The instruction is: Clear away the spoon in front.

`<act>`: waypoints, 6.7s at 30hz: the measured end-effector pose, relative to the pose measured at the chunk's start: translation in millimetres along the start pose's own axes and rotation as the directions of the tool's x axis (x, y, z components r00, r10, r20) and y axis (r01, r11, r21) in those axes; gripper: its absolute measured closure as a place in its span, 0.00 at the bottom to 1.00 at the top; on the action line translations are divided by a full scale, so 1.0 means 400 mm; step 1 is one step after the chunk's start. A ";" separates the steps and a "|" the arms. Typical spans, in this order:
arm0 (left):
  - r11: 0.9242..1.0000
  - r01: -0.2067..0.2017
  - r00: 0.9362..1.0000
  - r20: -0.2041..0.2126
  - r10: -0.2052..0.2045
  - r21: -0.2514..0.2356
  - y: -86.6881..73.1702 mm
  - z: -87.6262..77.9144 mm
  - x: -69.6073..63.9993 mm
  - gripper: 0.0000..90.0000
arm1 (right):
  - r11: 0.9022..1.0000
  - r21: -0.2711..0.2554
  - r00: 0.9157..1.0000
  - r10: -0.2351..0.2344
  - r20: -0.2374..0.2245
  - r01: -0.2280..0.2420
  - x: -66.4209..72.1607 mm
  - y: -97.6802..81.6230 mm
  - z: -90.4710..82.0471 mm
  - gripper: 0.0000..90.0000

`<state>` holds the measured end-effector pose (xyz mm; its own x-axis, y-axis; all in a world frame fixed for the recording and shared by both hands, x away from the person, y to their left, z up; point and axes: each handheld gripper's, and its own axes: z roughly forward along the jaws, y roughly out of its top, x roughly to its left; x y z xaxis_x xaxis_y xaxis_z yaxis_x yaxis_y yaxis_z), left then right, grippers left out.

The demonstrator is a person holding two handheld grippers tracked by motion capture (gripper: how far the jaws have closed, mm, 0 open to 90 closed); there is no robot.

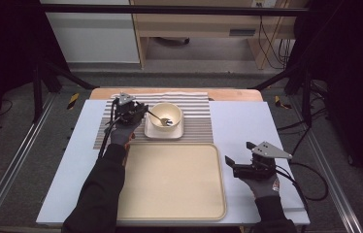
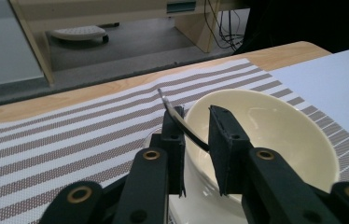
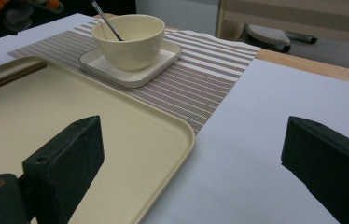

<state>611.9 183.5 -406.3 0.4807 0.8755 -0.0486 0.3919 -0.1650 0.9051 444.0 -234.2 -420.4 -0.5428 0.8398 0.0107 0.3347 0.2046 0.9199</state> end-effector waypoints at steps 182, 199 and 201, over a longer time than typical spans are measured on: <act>0.976 -0.118 0.986 0.139 0.093 0.184 -0.291 -0.288 -0.226 0.76 | 1.000 -0.007 1.000 -0.010 0.002 0.010 0.012 -0.003 -0.005 0.07; 0.946 -0.237 0.960 0.205 0.193 0.223 -0.270 -0.228 -0.348 0.99 | 1.000 -0.009 1.000 -0.013 -0.001 0.013 0.013 -0.004 -0.003 0.07; 0.942 -0.239 0.959 0.208 0.191 0.237 -0.274 -0.213 -0.357 0.99 | 1.000 -0.009 1.000 -0.008 -0.001 0.008 0.014 -0.003 -0.004 0.07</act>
<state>433.6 115.3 -462.5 0.6992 0.7139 0.0380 0.4403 -0.4718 0.7639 439.4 -230.5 -421.0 -0.5458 0.8379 0.0037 0.3235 0.2066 0.9234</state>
